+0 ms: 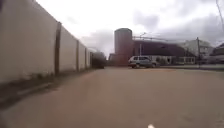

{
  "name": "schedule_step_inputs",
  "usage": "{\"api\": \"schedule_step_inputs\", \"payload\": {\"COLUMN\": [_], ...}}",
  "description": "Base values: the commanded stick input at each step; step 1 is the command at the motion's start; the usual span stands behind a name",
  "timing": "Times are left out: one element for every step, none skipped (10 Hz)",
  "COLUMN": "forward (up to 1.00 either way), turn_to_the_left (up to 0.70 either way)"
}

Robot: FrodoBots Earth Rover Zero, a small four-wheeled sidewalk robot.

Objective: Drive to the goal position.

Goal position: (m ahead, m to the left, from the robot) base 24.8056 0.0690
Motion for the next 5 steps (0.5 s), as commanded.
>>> {"api": "schedule_step_inputs", "payload": {"forward": [1.0,1.0,1.0,1.0,1.0], "turn_to_the_left": [0.0,0.0,0.0,0.0,0.0]}}
